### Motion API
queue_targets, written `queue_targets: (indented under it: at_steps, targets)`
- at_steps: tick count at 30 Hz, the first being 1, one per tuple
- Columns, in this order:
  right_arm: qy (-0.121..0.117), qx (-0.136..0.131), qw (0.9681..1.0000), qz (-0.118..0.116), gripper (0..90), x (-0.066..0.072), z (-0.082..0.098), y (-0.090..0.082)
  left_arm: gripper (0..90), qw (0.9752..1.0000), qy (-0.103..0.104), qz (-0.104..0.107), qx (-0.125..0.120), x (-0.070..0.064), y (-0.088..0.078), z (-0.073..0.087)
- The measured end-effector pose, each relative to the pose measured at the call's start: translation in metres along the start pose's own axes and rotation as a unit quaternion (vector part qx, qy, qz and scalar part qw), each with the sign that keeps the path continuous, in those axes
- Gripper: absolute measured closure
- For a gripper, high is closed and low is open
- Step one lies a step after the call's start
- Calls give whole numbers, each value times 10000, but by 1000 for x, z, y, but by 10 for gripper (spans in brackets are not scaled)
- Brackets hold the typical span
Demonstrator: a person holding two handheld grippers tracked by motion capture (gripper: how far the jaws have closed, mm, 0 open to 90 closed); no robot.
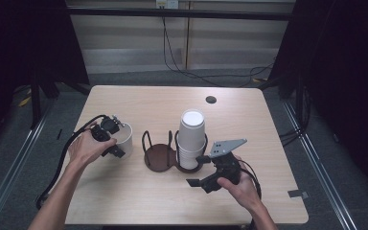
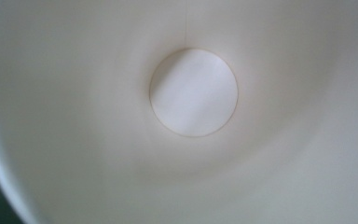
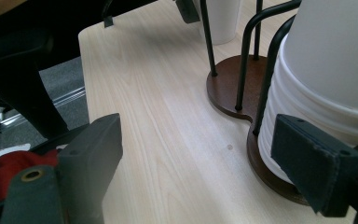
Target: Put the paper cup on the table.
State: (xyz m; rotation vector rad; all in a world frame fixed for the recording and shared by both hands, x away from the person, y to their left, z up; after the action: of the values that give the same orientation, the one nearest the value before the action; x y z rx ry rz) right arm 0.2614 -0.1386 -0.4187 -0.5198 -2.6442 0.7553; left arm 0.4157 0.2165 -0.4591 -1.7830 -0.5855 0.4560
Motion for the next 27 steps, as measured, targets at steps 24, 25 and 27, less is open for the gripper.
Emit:
queue_targets:
  at_steps: [24, 25, 27]
  targets:
    - [65, 16, 10000, 24, 165, -3, 2, 2, 185, 9940, -292, 142, -1046, -6, -26, 46]
    - [66, 11, 10000, 22, 166, -3, 2, 1, 189, 9937, -296, 100, -1079, -7, -27, 48]
    - [72, 17, 10000, 39, 165, -3, 3, 1, 190, 9923, -342, 112, -1189, -9, -28, 50]
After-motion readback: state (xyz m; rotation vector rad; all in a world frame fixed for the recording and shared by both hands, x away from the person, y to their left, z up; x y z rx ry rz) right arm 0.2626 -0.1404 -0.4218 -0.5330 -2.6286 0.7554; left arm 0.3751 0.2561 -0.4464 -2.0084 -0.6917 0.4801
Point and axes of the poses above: each handheld gripper's, and its own axes: y roughly forward along the jaws, z roughly out of its underside, x roughly to its left, the point moved 2 cm from there along y, roughly forward along the jaws, and after that the axes turned 2 degrees about -z, right-handed, at the moved point
